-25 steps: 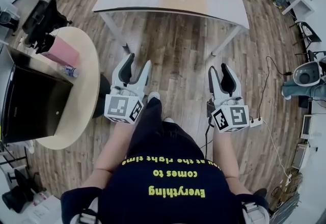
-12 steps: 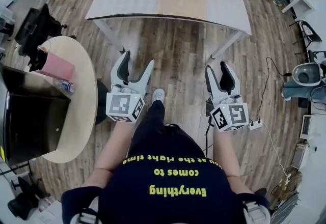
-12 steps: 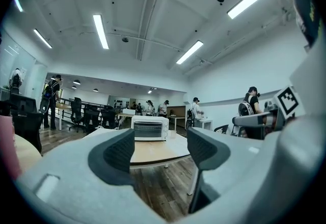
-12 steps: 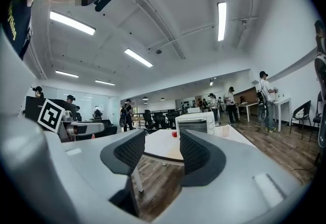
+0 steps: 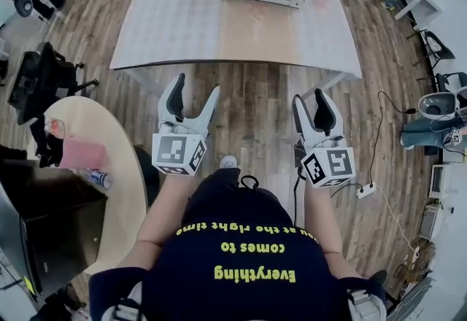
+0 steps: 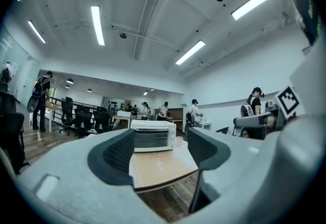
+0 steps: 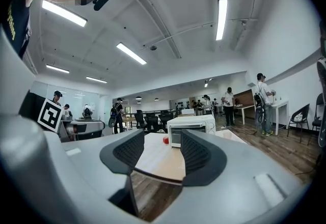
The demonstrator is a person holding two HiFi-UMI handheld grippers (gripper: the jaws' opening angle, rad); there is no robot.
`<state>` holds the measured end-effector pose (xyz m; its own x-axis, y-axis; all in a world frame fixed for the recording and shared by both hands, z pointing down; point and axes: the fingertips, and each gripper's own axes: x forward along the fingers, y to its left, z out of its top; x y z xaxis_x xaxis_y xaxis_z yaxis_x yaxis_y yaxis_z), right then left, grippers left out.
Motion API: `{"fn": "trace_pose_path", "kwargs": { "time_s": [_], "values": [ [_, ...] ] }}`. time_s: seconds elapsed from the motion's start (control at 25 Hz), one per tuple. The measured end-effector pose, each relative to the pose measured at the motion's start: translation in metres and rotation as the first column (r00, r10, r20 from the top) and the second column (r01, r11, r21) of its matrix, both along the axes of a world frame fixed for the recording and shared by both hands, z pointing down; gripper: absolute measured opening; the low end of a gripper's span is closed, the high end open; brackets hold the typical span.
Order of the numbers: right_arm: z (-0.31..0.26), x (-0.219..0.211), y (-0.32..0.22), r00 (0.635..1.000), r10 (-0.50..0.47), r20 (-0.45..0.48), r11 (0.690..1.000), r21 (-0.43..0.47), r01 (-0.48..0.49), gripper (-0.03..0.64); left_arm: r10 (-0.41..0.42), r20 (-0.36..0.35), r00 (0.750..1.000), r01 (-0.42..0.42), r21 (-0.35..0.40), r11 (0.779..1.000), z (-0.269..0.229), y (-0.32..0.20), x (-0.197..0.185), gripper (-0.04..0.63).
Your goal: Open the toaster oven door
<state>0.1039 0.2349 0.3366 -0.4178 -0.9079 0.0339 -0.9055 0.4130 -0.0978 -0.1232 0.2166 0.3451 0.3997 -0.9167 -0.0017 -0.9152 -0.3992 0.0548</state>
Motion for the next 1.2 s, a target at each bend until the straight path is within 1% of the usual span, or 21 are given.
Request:
{"fn": "trace_pose_path", "kwargs": {
  "time_s": [0.2,0.52,0.68,0.84,1.04,1.2],
  "values": [
    [-0.011,-0.018,-0.059,1.0,0.009,0.005,1.0,0.023,-0.009,0.224,0.001,0.003,1.0,-0.001,0.008,1.0,-0.004,-0.064,-0.017,0.327],
    [0.006,-0.017,-0.128,1.0,0.008,-0.001,1.0,-0.016,-0.008,0.225,-0.04,-0.002,0.999,0.04,-0.025,0.999,0.013,-0.128,-0.035,0.327],
    [0.016,-0.012,-0.18,1.0,-0.02,0.011,0.999,-0.027,0.02,0.225,-0.059,-0.005,0.998,0.059,-0.033,0.998,0.02,-0.173,-0.027,0.327],
    [0.018,-0.006,-0.247,0.997,-0.072,0.012,0.997,-0.024,0.072,0.225,-0.101,-0.004,0.995,0.101,-0.022,0.995,0.017,-0.231,-0.019,0.327],
    [0.008,0.004,-0.331,0.99,-0.138,0.002,0.99,-0.011,0.138,0.229,-0.152,-0.001,0.988,0.152,-0.014,0.988,0.009,-0.3,-0.007,0.327],
    [0.001,0.018,-0.385,0.986,-0.166,0.006,0.986,-0.001,0.166,0.229,-0.168,-0.007,0.986,0.168,-0.016,0.986,0.006,-0.345,0.008,0.327]
  ]
}}
